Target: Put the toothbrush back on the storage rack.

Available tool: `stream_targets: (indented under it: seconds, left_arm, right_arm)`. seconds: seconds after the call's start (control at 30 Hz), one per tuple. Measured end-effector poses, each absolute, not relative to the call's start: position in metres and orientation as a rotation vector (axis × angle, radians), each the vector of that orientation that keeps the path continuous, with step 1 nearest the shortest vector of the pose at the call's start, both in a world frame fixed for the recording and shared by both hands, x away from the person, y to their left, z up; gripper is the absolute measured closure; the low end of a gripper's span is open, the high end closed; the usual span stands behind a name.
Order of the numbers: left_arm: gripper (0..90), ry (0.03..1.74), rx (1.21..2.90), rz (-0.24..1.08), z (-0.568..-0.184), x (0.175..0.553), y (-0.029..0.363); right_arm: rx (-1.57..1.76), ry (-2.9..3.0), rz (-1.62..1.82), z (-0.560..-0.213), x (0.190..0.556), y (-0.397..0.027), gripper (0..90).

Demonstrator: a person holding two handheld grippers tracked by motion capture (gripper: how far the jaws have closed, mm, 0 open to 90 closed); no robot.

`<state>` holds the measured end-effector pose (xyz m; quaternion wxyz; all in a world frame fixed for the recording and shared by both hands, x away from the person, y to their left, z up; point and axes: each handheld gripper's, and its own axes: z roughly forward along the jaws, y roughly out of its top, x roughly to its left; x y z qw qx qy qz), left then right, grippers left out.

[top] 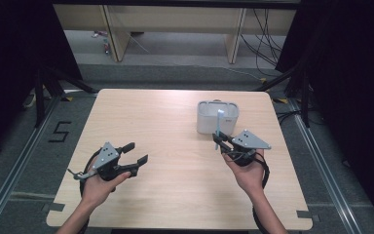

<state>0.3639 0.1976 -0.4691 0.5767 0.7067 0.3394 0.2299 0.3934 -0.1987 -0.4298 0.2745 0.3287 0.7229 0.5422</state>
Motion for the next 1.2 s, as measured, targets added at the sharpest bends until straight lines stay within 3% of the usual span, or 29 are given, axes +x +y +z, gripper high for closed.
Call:
stream_targets:
  seconds: [1.2]
  left_arm:
    - [27.7, 0.887, 1.587, 0.584, -0.504, 0.367, 0.218]
  right_arm:
    - [0.936, 1.858, 1.400, -0.420, 0.414, -0.216, 79.4]
